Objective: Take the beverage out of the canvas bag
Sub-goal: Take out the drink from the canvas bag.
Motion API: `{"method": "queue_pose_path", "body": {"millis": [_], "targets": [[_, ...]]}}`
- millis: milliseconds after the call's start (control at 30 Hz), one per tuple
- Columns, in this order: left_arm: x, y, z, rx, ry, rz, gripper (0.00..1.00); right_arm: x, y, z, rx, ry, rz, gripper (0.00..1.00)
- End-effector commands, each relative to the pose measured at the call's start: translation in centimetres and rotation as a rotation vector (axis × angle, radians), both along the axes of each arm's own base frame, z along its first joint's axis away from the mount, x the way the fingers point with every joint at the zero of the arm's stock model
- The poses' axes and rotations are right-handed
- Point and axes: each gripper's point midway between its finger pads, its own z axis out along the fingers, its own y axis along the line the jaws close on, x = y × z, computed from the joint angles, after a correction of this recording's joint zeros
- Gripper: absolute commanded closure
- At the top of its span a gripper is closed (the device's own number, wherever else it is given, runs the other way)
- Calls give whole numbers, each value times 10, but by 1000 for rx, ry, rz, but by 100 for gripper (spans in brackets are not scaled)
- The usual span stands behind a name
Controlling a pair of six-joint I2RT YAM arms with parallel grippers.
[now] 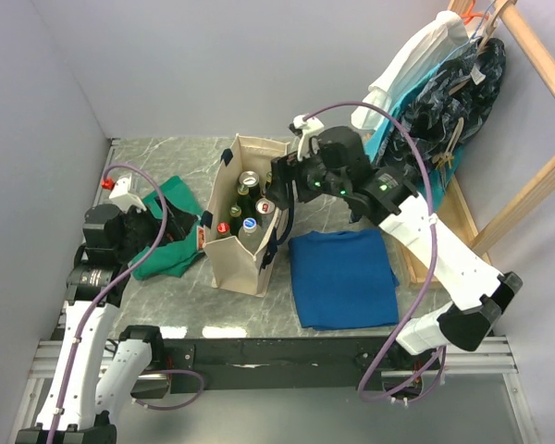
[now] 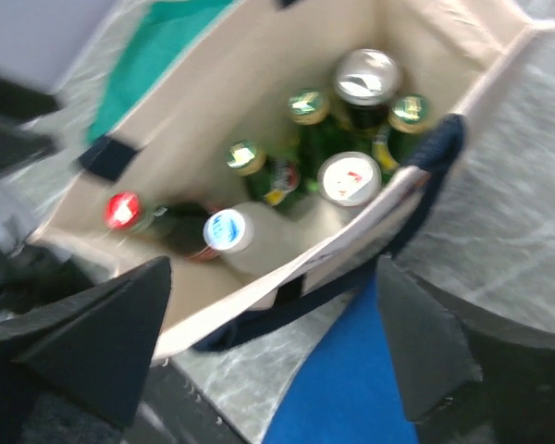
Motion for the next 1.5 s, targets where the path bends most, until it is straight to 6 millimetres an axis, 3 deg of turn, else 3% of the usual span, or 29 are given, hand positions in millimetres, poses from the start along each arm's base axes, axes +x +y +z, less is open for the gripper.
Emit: {"method": "queue_pose_path", "body": {"millis": [0,167,367,400,433,467,600,733,900,1000,1167,1467], "targets": [[-1,14,7,38,-22,75,4,29,-23,-2,-106,-55,-278,0],[0,22,9,58,-30,120,4,42,-33,3,-79,-10,-442,0],[1,20,12,58,-33,102,4,37,-25,29,95,-30,-446,0],[1,21,13,60,-32,108,4,28,-23,26,113,-30,-398,0],[1,24,19,62,-45,127,4,29,-21,37,153,-73,-380,0],[2,32,22,60,-45,187,4,28,-22,38,161,-84,-378,0],[-7,32,33,57,-63,187,4,26,-13,40,117,-87,-306,0],[-8,25,44,39,-109,144,4,21,-1,24,17,-48,-205,0],[-16,24,47,48,-157,129,4,18,11,29,5,-77,-168,0],[-13,26,38,68,-122,131,4,12,23,31,-8,-82,-118,0],[-7,20,26,56,-79,103,4,4,39,16,-101,-81,-79,0],[-3,23,18,50,-68,128,4,-14,66,0,-172,-78,-26,2]]}}
